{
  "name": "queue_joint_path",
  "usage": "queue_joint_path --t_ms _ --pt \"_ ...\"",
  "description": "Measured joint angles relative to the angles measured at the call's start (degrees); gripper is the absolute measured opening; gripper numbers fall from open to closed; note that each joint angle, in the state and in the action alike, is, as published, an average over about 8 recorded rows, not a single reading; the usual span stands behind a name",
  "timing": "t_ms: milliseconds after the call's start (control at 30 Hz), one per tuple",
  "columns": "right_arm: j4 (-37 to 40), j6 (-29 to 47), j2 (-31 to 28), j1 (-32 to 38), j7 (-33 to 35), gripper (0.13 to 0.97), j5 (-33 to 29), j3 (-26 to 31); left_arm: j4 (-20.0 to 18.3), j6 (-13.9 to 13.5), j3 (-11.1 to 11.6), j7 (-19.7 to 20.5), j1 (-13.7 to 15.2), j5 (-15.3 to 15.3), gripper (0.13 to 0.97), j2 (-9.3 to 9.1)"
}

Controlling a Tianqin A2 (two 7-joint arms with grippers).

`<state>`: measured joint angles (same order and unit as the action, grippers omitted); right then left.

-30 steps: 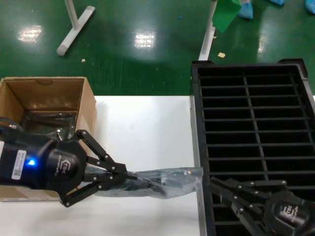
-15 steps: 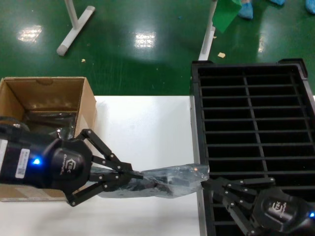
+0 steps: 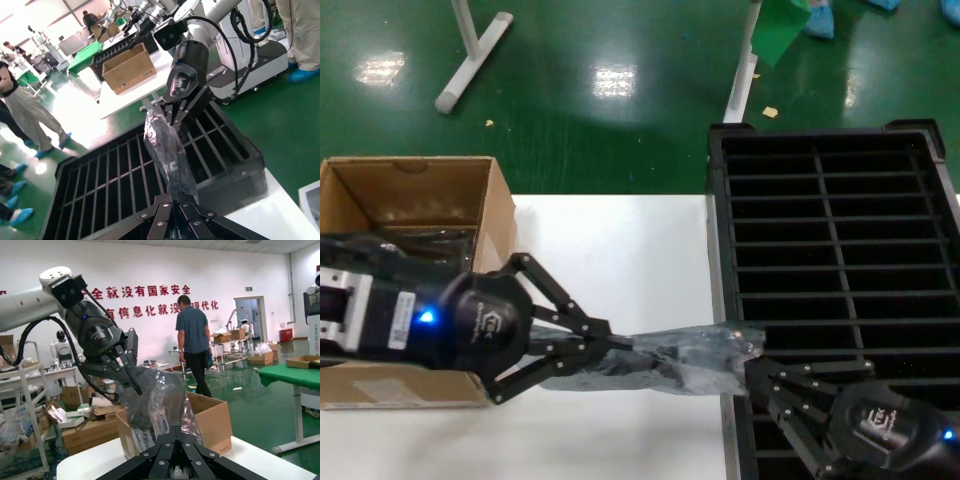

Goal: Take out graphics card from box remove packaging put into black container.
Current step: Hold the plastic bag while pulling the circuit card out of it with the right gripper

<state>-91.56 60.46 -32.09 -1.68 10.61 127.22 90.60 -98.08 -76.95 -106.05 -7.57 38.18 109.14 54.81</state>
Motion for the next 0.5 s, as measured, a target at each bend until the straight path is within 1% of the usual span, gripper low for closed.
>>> queue_joint_path --t_ms 167,267,400,500 --pt "0.2 0.0 0.0 -0.2 -0.2 0.147 0.2 -0.1 0.2 0.8 -1.0 -0.3 0.6 -0.7 0.142 -1.96" --pt "0.4 0.1 0.0 -0.3 -0.3 0.147 0.2 -0.1 -0.1 1.3 -1.3 -0.1 0.6 -0.8 0.142 -2.76" --pt "0.7 0.1 0.0 -0.2 -0.5 0.147 0.3 -0.1 -0.6 1.8 -1.4 0.0 0.3 -0.7 0.142 -3.32" --pt "0.9 0.2 0.0 0.0 -0.6 0.147 0.3 0.0 -1.1 2.1 -1.1 -0.2 -0.3 -0.2 0.142 -3.22"
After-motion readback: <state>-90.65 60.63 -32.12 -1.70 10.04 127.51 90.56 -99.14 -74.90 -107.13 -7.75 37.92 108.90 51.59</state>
